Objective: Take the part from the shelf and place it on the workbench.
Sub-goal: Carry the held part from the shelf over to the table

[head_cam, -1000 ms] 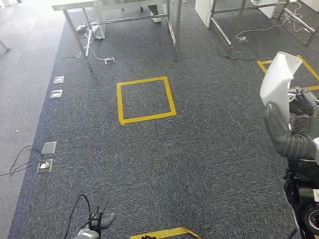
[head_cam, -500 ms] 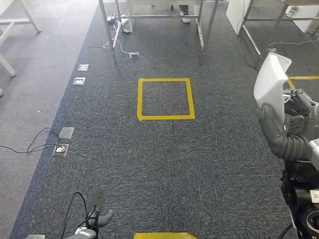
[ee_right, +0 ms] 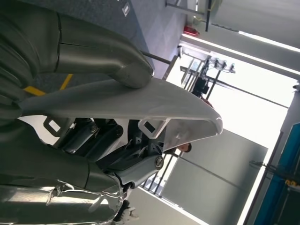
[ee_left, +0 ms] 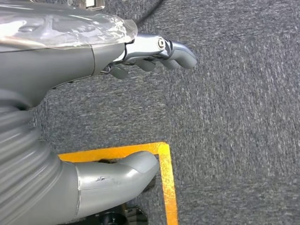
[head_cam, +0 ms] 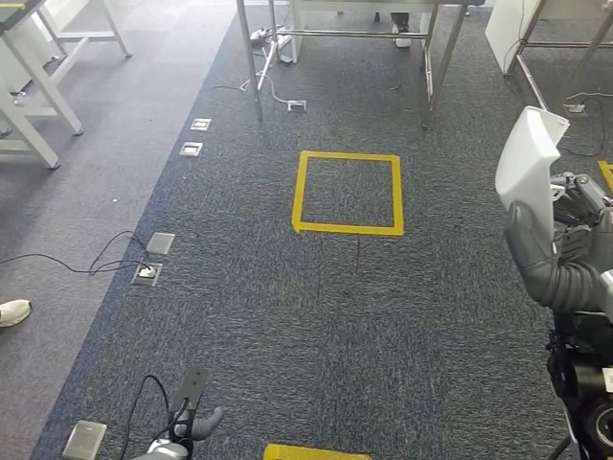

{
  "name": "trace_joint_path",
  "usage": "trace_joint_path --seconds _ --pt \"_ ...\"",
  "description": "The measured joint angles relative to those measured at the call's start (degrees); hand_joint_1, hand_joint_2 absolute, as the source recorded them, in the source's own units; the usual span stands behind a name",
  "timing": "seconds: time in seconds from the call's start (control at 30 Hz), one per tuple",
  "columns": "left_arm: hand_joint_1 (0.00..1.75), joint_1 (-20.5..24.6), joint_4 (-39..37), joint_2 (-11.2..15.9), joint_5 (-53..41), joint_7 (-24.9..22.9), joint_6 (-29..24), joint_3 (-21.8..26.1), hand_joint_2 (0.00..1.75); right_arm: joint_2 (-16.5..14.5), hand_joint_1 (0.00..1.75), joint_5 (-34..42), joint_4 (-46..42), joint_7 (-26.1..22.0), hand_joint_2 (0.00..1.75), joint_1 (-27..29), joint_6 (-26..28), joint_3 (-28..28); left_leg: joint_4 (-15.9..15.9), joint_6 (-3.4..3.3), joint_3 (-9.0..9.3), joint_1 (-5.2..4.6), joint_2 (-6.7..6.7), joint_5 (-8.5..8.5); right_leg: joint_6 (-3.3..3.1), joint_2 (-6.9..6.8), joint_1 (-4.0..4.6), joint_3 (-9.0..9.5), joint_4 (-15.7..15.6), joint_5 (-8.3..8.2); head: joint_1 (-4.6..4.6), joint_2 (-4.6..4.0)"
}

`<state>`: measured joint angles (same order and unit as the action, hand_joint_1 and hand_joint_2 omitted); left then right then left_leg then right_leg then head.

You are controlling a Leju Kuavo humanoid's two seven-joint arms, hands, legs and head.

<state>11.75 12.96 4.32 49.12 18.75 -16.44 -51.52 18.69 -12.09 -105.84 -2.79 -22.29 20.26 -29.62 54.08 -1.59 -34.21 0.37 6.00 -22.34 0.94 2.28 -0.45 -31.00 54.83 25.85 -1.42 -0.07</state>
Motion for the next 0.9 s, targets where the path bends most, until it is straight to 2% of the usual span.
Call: trace_joint_path --seconds 0.13,0.3,0.4,0.47,0.53,0.57,0.6,0.63,0.7,0.73,0.77,0.8,0.83,0.87,0.9 --pt "0.00 0.09 0.00 0.27 0.10 0.00 0.01 0.02 1.75 0.00 1.75 0.55 0.14 -0.37 1.75 0.01 0.13 -0.06 -0.24 0.18 0.19 -0.01 -0.17 0.02 -0.19 0.15 -0.06 -0.01 -0.03 -0.09 -0.09 0.00" --pt "0.00 0.19 0.00 0.55 0.26 0.09 -0.01 0.07 1.75 0.00 1.75 1.13 0.43 -0.78 1.75 0.01 0.36 -0.15 -0.59 -0.50 0.30 -0.10 -0.40 -0.34 0.13 0.27 -0.08 0.29 -0.29 -0.25 -0.16 0.00" --pt "0.00 0.20 0.00 0.50 0.30 0.23 -0.02 0.09 1.75 0.00 1.75 1.24 0.51 -0.84 1.75 -0.09 0.44 -0.19 -2.76 -0.86 2.18 0.29 -0.65 -0.58 0.65 0.01 0.17 0.69 0.47 -0.58 -0.12 -0.01" --pt "0.00 0.18 0.00 0.43 0.36 0.34 -0.02 0.10 1.75 -0.02 1.75 1.28 0.56 -0.89 1.75 -0.32 0.49 -0.23 -3.51 -0.92 3.78 0.57 -0.93 -0.76 1.07 -0.73 0.17 -1.16 4.47 1.82 0.18 -0.01" --pt "0.00 0.13 0.00 0.47 0.41 0.39 -0.02 0.11 1.75 -0.05 1.75 1.30 0.61 -0.92 1.75 -0.39 0.50 -0.34 -3.50 -0.81 4.47 0.58 -1.21 -1.15 1.77 -1.35 -0.22 -5.19 11.92 5.06 0.46 0.00" --pt "0.00 0.05 0.00 0.46 0.43 0.40 -0.02 0.11 1.75 -0.07 1.75 1.31 0.67 -0.91 1.75 -0.28 0.50 -0.38 -3.38 -0.61 4.73 0.65 -1.28 -1.43 2.16 -1.48 -0.50 -7.05 14.72 5.78 0.46 0.00" --pt "0.00 -0.06 0.00 0.45 0.43 0.41 -0.02 0.11 1.75 -0.07 1.75 1.33 0.75 -0.90 1.75 -0.17 0.50 -0.39 -3.22 -0.37 5.03 0.77 -1.30 -1.82 2.54 -1.57 -0.76 -8.05 15.64 5.44 0.46 0.00" --pt "0.00 -0.16 0.00 0.44 0.43 0.42 -0.02 0.11 1.75 -0.07 1.75 1.34 0.82 -0.89 1.75 -0.10 0.50 -0.40 -2.95 -0.06 5.40 0.97 -1.28 -2.31 2.92 -1.60 -1.03 -7.83 14.14 3.84 0.48 0.00" --pt "0.00 -0.26 0.00 0.42 0.43 0.44 -0.02 0.11 1.75 -0.07 1.75 1.34 0.93 -0.91 1.75 -0.06 0.49 -0.42 -2.16 0.73 6.21 1.40 -1.16 -3.62 3.84 -1.41 -1.60 -4.86 6.58 -0.81 0.50 0.00" --pt "0.00 -0.21 -0.01 0.48 0.43 0.45 -0.02 0.13 1.75 -0.07 1.75 1.34 1.00 -0.92 1.75 -0.07 0.49 -0.45 -1.63 1.15 6.43 1.56 -1.08 -4.22 4.00 -1.16 -1.70 -3.51 3.20 -1.70 0.67 -0.01" --pt "0.00 -0.15 -0.01 0.54 0.44 0.46 -0.02 0.16 1.75 -0.07 1.75 1.34 1.07 -0.93 1.75 -0.06 0.49 -0.48 -1.25 1.58 6.34 1.58 -0.99 -4.67 3.63 -0.91 -1.66 -2.57 1.33 -1.96 0.83 -0.01" --pt "0.00 -0.14 -0.02 0.58 0.46 0.48 -0.02 0.21 1.75 -0.07 1.75 1.34 1.14 -0.93 1.75 0.01 0.50 -0.50 -0.96 1.96 6.18 1.54 -0.92 -4.94 2.97 -0.74 -1.50 -2.28 0.90 -1.41 0.77 -0.01" --pt "0.00 -0.12 -0.02 0.58 0.48 0.50 -0.02 0.26 1.75 -0.07 1.75 1.34 1.19 -0.93 1.75 0.03 0.51 -0.51 -0.80 2.24 6.05 1.51 -0.88 -5.04 2.03 -0.80 -1.31 -2.21 0.99 -0.97 0.69 -0.01" --pt "0.00 -0.15 -0.02 0.57 0.49 0.50 -0.02 0.31 1.75 -0.06 1.75 1.34 1.17 -0.95 1.75 0.06 0.52 -0.48 -0.48 2.47 5.75 1.49 -0.92 -5.00 1.31 -0.91 -1.30 -1.89 1.14 -1.16 0.44 -0.01" --pt "0.00 -0.16 -0.02 0.54 0.49 0.51 -0.02 0.34 1.75 -0.06 1.75 1.34 1.16 -0.97 1.75 0.05 0.55 -0.44 0.86 2.64 5.07 1.52 -1.49 -4.51 0.94 -1.09 -1.33 -1.59 1.00 -1.11 0.16 0.00"
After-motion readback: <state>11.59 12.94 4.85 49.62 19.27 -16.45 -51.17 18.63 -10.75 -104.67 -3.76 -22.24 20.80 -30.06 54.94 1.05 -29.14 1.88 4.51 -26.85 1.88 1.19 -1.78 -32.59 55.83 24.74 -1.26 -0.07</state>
